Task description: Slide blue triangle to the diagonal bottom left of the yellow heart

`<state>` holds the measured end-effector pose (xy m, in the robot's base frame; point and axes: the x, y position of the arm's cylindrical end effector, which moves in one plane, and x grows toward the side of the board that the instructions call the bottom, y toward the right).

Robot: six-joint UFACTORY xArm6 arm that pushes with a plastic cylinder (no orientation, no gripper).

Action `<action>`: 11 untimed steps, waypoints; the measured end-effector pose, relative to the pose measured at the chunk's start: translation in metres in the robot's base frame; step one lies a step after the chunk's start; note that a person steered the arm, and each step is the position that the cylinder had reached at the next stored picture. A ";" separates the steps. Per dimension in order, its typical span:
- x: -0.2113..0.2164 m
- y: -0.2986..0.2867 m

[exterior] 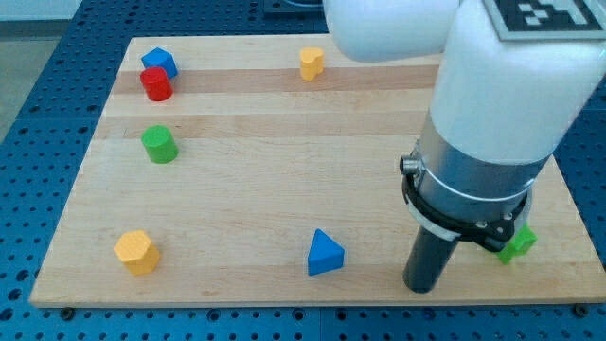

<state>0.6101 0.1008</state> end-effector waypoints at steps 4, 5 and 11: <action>-0.025 -0.112; -0.055 -0.142; 0.000 -0.152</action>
